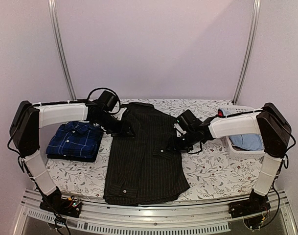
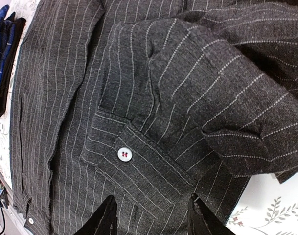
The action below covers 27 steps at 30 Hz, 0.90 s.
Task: Fold and stack the long sleeve shirts
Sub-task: Place the 1/3-folded shirt at the center of the board, then pick up the 1/3-folded shirt from the center of the board.
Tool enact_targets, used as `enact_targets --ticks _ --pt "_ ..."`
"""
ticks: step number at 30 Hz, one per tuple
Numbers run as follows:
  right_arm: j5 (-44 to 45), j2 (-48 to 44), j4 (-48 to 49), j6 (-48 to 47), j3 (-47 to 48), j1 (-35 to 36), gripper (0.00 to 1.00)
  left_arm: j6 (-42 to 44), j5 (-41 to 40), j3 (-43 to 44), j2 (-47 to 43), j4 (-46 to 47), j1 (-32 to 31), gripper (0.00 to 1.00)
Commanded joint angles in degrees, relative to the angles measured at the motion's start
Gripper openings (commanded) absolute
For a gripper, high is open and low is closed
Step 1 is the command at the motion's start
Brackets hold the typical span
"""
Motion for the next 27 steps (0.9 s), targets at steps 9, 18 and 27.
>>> enact_targets --ticks 9,18,27 --pt "4.6 5.6 -3.7 2.5 4.5 2.1 0.49 0.3 -0.3 1.4 0.6 0.1 -1.1 0.53" --pt "8.1 7.2 -6.1 3.2 7.9 3.3 0.44 0.5 -0.9 1.1 0.3 0.3 -1.4 0.52" --pt "5.5 7.8 -3.5 4.4 10.2 3.2 0.07 1.7 -0.5 0.3 0.0 3.0 -3.1 0.52"
